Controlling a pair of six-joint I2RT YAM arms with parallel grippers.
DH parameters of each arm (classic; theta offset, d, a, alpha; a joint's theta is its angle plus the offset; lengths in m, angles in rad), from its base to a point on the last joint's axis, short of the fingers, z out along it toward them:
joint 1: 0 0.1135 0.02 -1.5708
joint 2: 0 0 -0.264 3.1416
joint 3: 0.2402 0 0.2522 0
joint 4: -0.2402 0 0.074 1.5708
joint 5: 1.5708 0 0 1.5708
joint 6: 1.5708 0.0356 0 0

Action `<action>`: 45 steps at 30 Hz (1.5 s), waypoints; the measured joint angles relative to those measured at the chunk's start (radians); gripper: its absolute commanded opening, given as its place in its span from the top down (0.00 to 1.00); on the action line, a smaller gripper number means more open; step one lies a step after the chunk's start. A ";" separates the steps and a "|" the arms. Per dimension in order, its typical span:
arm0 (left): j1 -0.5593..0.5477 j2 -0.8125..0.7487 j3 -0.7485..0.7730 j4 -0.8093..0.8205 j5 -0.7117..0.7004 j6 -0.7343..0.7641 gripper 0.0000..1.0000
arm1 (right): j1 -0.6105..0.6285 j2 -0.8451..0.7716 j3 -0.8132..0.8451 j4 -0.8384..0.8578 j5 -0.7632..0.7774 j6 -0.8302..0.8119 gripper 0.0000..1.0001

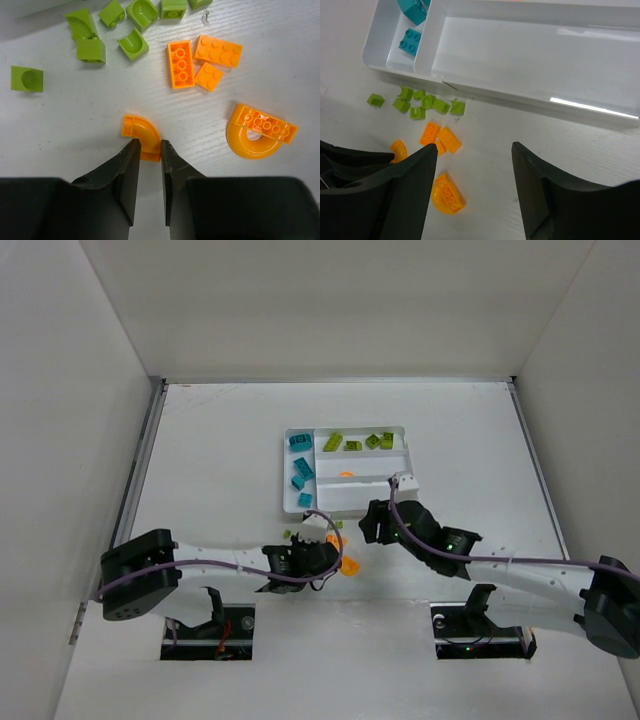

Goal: Sort the legos into containers by color

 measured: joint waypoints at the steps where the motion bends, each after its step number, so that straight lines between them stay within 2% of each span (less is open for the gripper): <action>1: 0.000 -0.005 0.000 -0.006 0.000 0.000 0.85 | 0.004 -0.004 -0.002 -0.007 0.000 0.002 0.41; 4: 0.006 -0.064 0.000 -0.026 -0.004 0.005 0.84 | 0.035 -0.025 -0.011 -0.039 -0.001 0.011 0.51; 9: 0.082 -0.207 0.035 -0.023 0.003 0.045 0.83 | 0.130 -0.056 -0.014 -0.090 -0.012 0.032 0.54; 13: 0.187 -0.212 0.108 0.058 0.046 0.113 0.83 | 0.155 -0.077 -0.017 -0.122 0.005 0.069 0.58; 16: 0.272 -0.138 0.185 0.141 0.092 0.167 0.82 | 0.154 -0.109 -0.035 -0.124 0.022 0.109 0.59; 19: 0.360 0.007 0.289 0.223 0.143 0.215 0.82 | 0.154 -0.106 -0.043 -0.126 0.023 0.133 0.58; 24: 0.477 0.271 0.452 0.298 0.217 0.269 0.82 | 0.182 -0.016 -0.040 -0.137 0.025 0.141 0.54; 29: 0.538 0.464 0.568 0.304 0.260 0.304 0.81 | 0.221 0.069 -0.037 -0.147 0.026 0.139 0.49; 34: 0.562 0.552 0.628 0.304 0.276 0.320 0.78 | 0.222 0.115 -0.014 -0.150 0.024 0.126 0.46; 42: 0.568 0.580 0.648 0.311 0.272 0.331 0.54 | 0.223 0.226 0.040 -0.145 -0.005 0.090 0.49; 45: 0.572 0.558 0.624 0.319 0.271 0.333 0.52 | 0.231 0.258 0.058 -0.145 -0.020 0.079 0.49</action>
